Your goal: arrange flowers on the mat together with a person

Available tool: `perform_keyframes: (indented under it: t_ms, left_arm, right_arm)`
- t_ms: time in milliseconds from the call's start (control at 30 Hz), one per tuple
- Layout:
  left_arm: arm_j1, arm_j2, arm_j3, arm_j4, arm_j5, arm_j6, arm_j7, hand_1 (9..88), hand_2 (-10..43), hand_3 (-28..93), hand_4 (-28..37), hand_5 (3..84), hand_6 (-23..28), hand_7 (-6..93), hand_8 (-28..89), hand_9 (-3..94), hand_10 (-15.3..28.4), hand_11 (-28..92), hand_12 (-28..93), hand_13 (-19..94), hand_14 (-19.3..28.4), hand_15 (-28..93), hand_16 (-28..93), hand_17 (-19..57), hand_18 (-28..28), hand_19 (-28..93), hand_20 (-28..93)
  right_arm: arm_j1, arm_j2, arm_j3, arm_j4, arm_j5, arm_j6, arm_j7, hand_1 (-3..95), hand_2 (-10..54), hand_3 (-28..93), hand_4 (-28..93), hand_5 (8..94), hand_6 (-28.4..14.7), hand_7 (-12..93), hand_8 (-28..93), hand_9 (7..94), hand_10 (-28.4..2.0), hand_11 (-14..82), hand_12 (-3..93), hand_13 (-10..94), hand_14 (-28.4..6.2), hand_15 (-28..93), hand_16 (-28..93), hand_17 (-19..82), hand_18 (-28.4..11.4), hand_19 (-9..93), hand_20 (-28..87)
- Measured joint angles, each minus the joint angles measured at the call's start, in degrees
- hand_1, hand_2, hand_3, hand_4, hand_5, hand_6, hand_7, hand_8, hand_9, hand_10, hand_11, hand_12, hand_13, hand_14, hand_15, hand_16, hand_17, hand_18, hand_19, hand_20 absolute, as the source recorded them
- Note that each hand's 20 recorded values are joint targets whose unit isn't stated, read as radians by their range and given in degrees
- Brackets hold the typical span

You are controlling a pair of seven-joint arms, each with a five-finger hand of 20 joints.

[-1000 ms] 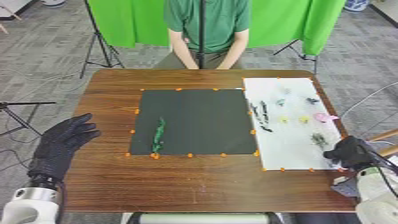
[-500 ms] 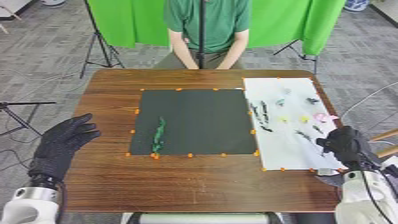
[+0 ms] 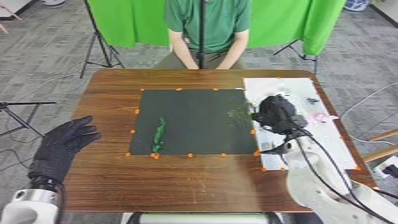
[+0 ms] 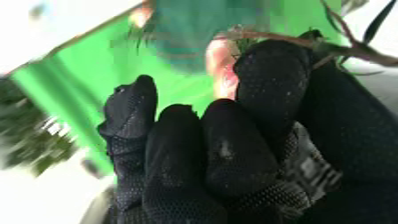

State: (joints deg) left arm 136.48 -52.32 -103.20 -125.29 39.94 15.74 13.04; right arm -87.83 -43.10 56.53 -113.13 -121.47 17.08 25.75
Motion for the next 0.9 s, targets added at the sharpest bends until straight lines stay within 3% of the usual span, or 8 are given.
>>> perform_keyframes:
  t_ms: [267, 533, 900]
  left_arm:
    - [-0.28, -0.02, 0.75, 0.01, 0.06, 0.05, -0.47, 30.8, 8.0, 69, -20.6, 48.1, 5.9, 23.3, -9, 43.6, 16.7, 35, 18, 40, 19.1, 50, -1, -0.3, 24.1, 60, 6]
    - [-0.77, -0.04, 1.17, 0.06, 0.08, 0.05, -0.70, 30.9, 8.0, 69, -20.6, 48.3, 6.1, 23.1, -9, 43.7, 16.7, 35, 18, 40, 19.1, 50, -1, -0.3, 24.1, 60, 6]
    - [-1.74, -0.06, 1.72, 0.49, 0.18, -0.01, -0.96, 30.9, 7.9, 69, -20.8, 48.2, 6.0, 23.1, -9, 43.6, 16.7, 35, 18, 40, 19.2, 50, -1, -0.3, 24.1, 60, 6]
  right_arm:
    - [14.51, -9.13, -16.48, 6.80, -2.24, -12.52, 0.81, 34.7, -6.7, 88, -12, 86.5, 1.1, 65, 1, 90.7, -9.3, 72.7, 41.6, 85, -10.1, 90, 31, 42, -21.9, 90, 37]
    - [21.60, -14.88, -25.14, 11.88, -8.42, -14.23, 5.15, 34.2, -6.0, 88, -12, 87.1, 1.7, 67, -9, 91.4, -8.9, 72.1, 41.5, 86, -9.5, 89, 30, 43, -22.0, 91, 34]
    - [22.92, -18.39, -26.74, 15.21, -8.30, -18.81, 9.76, 33.5, -8.1, 85, -16, 89.3, 3.3, 64, -9, 92.5, -8.3, 70.5, 40.9, 87, -9.1, 88, 30, 44, -21.9, 92, 32]
